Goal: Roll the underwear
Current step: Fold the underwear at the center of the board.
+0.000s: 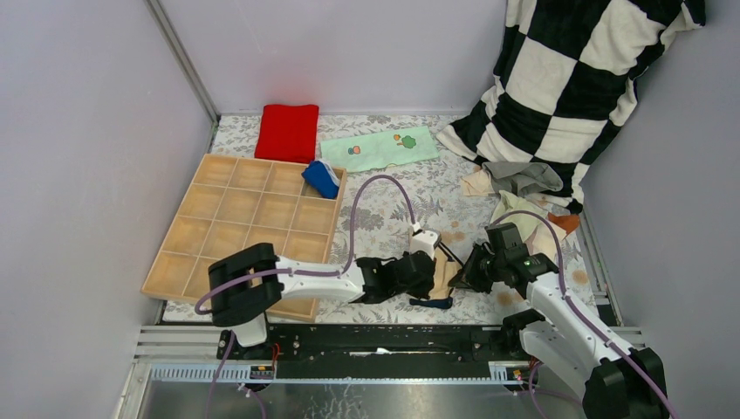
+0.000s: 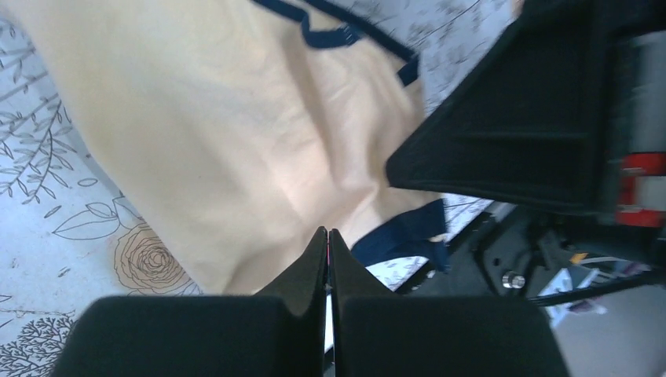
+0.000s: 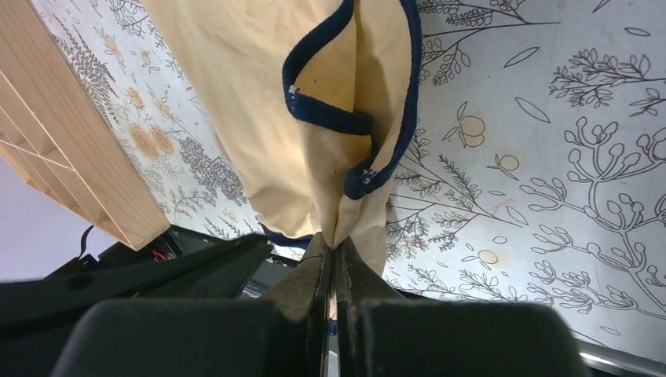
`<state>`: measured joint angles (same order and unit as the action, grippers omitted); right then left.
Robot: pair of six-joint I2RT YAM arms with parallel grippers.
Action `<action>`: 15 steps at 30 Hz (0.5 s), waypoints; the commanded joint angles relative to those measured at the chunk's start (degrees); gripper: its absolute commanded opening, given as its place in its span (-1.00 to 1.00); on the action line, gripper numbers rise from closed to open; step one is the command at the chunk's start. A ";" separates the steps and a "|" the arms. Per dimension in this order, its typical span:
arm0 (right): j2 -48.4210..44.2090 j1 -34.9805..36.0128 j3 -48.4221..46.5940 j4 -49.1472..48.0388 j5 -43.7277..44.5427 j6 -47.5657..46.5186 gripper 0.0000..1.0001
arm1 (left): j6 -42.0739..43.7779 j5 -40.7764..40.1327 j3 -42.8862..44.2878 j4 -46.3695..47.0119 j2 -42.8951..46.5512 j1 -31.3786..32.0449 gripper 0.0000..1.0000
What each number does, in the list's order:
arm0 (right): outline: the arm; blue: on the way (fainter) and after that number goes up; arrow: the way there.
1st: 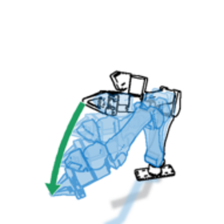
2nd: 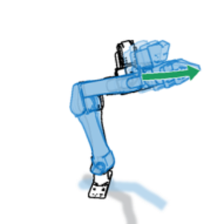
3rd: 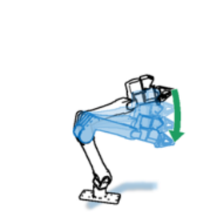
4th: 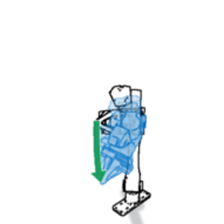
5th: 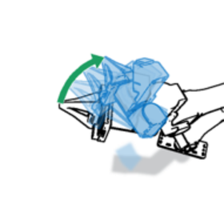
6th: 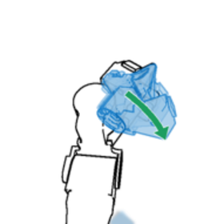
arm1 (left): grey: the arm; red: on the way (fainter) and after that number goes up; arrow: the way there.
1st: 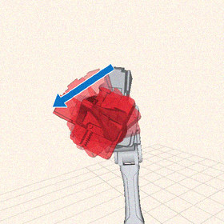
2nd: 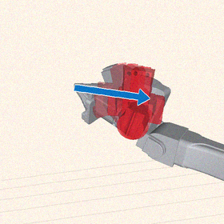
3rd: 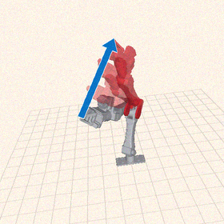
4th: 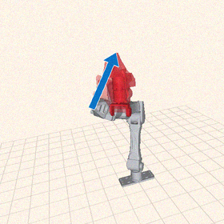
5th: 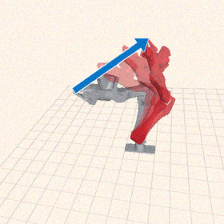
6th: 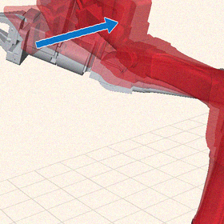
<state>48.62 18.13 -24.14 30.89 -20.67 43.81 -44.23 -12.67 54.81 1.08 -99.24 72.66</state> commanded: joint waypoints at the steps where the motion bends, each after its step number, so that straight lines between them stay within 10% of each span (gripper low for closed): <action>1: -0.84 0.32 -2.03 0.81 -0.91 0.47 -1.00 | 0.63 -1.25 2.06 -0.54 2.65 0.28 -0.96; 15: -1.99 0.32 -3.17 0.08 -2.84 1.71 -1.00 | -0.86 3.00 0.85 4.33 -1.77 0.90 -1.00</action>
<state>47.40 18.13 -24.60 31.33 -20.78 44.42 -44.51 -10.83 56.16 1.80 -99.11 73.17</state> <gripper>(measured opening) 0.022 0.003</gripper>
